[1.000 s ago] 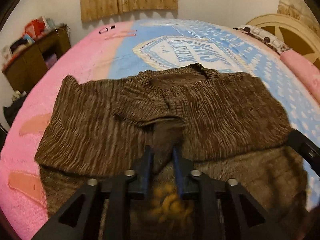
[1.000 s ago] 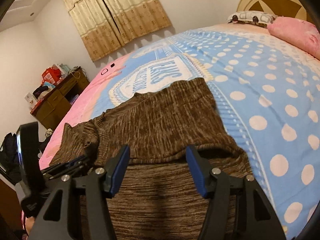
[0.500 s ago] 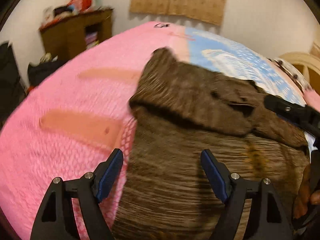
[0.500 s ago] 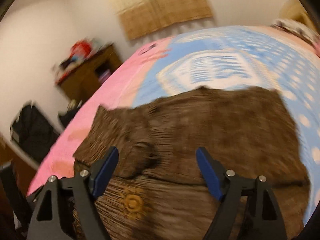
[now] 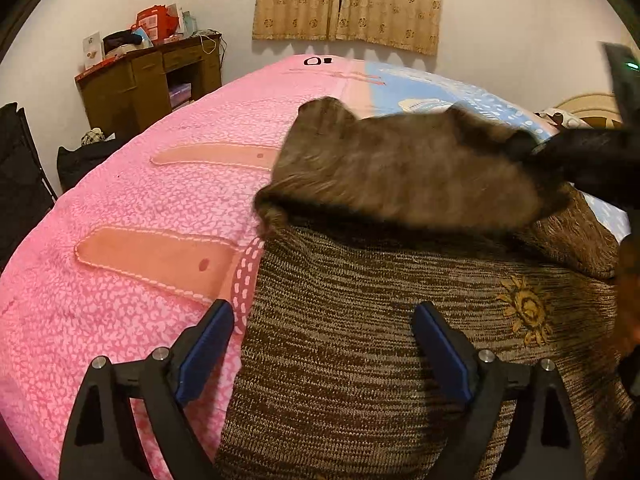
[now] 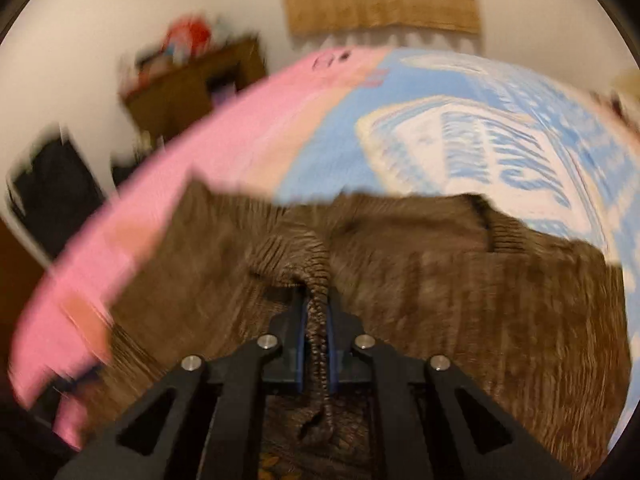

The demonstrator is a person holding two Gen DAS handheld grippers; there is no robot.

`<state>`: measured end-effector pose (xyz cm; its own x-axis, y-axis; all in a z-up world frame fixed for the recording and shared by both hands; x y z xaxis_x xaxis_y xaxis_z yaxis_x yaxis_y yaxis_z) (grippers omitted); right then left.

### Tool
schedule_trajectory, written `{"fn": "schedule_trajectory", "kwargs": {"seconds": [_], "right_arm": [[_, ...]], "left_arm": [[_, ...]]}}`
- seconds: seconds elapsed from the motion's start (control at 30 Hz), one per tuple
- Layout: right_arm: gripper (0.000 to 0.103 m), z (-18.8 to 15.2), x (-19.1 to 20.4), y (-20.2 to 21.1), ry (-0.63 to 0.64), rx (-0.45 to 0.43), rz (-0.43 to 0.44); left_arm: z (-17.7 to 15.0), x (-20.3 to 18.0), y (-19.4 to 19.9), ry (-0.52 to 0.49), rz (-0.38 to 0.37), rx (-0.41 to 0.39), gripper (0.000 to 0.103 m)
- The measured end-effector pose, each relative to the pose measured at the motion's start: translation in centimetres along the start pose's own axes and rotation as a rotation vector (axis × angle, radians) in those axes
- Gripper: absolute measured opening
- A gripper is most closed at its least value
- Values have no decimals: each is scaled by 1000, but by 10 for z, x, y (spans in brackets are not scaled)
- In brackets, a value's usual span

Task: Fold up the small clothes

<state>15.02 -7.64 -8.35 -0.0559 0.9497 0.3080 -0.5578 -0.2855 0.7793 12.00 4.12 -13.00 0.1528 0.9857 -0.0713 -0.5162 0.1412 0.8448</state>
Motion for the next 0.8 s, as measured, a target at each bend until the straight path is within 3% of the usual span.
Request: {"fn": "schedule_trajectory", "kwargs": {"seconds": [0.1, 0.2, 0.27, 0.3, 0.4, 0.43, 0.5, 0.57, 0.67, 0.8], "right_arm": [[11, 1, -23, 17, -105, -57, 36], [12, -10, -45, -3, -149, 4, 3], [12, -22, -58, -25, -208, 69, 16], [12, -20, -61, -21, -235, 47, 48], [30, -15, -83, 0, -372, -35, 55], [42, -15, -93, 9, -419, -75, 49], [49, -17, -106, 26, -475, -129, 29], [49, -16, -107, 39, -428, -156, -63], [49, -7, -71, 42, -225, -163, -140], [45, -3, -36, -7, -56, -28, -161]], "left_arm": [[0, 1, 0, -2, 4, 1, 92], [1, 0, -1, -6, 11, 2, 93], [1, 0, -2, -6, 8, 3, 93], [2, -1, -2, -6, 5, 2, 93], [2, -1, -2, -6, -2, 4, 94], [2, -1, -2, -9, 1, 5, 94], [2, -2, -3, -12, 5, 5, 95], [1, -3, -4, -16, 7, 5, 96], [1, -4, -4, -19, 11, 5, 96], [1, -4, -4, -18, 7, 6, 97]]}}
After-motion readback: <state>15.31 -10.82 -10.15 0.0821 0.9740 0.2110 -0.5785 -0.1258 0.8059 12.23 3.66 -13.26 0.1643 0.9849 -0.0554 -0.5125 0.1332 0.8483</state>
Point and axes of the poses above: each gripper's, at about its wrist camera, not at the fingertips, and y roughly against the way its jaws point, x to its left, z to its top, the point moved 10 cm from there along -y, roughly the way its jaws point, and after that the axes turned 12 degrees about x, right-handed, at the moved point
